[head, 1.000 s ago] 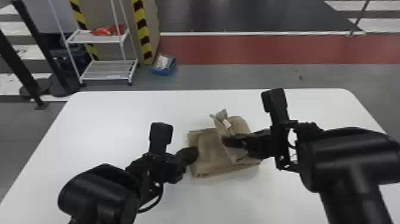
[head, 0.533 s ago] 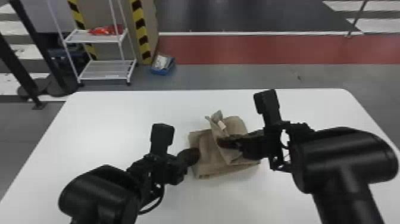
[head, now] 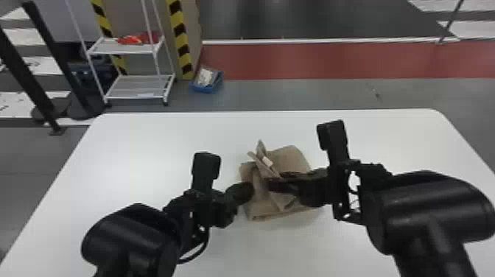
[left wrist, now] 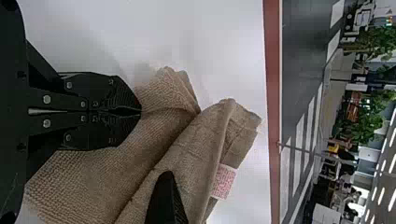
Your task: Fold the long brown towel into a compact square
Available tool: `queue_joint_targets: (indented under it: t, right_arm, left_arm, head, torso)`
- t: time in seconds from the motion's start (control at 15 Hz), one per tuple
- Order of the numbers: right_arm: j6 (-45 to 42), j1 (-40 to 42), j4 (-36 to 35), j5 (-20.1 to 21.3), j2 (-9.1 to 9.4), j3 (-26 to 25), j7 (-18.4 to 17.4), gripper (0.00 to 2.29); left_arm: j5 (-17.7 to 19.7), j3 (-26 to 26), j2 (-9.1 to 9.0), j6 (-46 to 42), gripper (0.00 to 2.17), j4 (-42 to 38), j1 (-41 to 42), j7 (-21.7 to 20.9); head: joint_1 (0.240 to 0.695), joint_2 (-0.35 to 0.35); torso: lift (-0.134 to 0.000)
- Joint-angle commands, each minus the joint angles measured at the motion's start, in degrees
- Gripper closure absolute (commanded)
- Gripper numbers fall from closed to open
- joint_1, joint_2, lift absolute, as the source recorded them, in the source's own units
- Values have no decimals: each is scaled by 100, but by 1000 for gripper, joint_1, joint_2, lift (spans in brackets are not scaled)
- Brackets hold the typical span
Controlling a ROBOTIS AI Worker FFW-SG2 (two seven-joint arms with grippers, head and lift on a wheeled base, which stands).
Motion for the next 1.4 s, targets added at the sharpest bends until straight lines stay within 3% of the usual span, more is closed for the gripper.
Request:
queue_joint_targets:
  t: [0.0, 0.07, 0.53, 0.6, 0.67, 0.8, 0.93, 1.33]
  right_arm:
    - [-286, 198, -114, -133, 5, -56, 5, 356]
    - [-304, 259, -158, -194, 5, -109, 23, 103]
    - [-339, 1261, -1450, -800, 5, -979, 137, 120]
    - [-357, 1384, -1573, -906, 5, -1146, 252, 235]
    - [-357, 1507, -1704, -967, 5, -1260, 410, 559]
    - [-339, 1692, -1907, -985, 5, -1471, 638, 1875]
    - [-374, 1824, -1924, -976, 5, -1638, 955, 2017]
    - [-533, 1894, -1485, -809, 5, -1726, 946, 2047]
  left_arm:
    - [2, 4, 4, 0, 1733, -11, 16, 0]
    - [10, 4, 4, 0, 1733, -29, 34, 0]
    - [37, 153, 39, 0, 1733, -108, 183, 18]
    - [46, 188, 39, 0, 1733, -108, 192, 0]
    - [90, 215, 39, -18, 1733, -108, 210, 0]
    - [90, 223, 48, -35, 1733, -117, 227, 18]
    - [90, 285, 48, -35, 1733, -125, 271, 18]
    - [90, 417, 48, -106, 1733, -204, 333, 9]
  head:
    - [695, 56]
    - [695, 62]
    - [695, 48]
    - [695, 41]
    - [695, 29]
    - [695, 22]
    - [695, 13]
    - [695, -7]
  torso:
    - [-123]
    - [-123]
    - [-123]
    - [-123]
    - [-123]
    - [-123]
    - [-123]
    - [-123]
